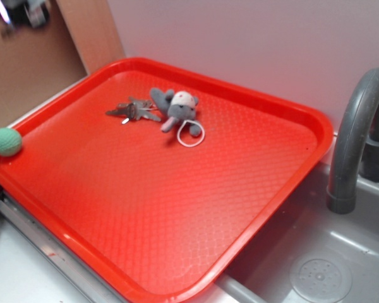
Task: Grab the wood chip.
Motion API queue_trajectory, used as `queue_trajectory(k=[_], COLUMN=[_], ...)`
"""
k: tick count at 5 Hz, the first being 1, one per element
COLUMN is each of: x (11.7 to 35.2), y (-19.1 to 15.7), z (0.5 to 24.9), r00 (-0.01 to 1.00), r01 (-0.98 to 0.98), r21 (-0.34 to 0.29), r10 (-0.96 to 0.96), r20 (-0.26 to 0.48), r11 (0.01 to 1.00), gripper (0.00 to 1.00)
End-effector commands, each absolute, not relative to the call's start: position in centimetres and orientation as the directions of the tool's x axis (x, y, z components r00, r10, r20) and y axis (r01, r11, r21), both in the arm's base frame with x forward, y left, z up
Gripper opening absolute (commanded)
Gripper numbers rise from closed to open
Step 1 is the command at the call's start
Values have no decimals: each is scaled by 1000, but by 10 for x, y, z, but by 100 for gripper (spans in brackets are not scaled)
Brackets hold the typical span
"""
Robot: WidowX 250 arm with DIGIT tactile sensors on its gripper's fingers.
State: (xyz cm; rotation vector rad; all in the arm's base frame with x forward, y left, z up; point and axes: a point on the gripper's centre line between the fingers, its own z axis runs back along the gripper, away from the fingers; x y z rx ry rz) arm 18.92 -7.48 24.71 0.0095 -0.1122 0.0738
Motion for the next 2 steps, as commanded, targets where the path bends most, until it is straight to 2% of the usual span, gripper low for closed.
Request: queue_trajectory(k=[1,2], x=[181,186], y=[-43,-51], z=[307,308], r00=[962,978], r01=[-167,-137], r21=[-60,20], r10=[176,132], r20=[209,159], r11=[984,990], gripper=[0,0])
